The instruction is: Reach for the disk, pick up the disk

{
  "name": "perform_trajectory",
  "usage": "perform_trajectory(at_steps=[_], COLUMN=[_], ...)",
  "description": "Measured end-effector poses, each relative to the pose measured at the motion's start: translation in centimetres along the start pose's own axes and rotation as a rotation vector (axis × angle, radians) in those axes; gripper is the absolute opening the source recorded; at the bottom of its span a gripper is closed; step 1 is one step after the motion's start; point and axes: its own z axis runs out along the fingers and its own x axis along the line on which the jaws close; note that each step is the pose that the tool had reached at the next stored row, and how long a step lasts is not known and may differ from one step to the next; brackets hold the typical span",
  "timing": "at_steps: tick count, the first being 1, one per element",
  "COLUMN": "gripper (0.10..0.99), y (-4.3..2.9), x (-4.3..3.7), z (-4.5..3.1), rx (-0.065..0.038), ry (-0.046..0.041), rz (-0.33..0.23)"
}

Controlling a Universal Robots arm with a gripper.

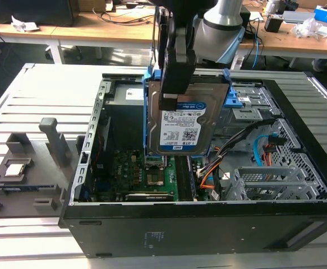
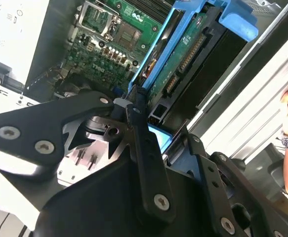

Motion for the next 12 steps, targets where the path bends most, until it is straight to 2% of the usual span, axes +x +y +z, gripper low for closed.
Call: perform_trajectory(at_steps=[6,12], gripper=[0.365,0.365], y=[-0.02,-0.04], x=[1.27,3.52], z=[0.01,0.03], rx=[0.0,0.0], ry=[0.0,0.0], rz=[0.0,0.0])
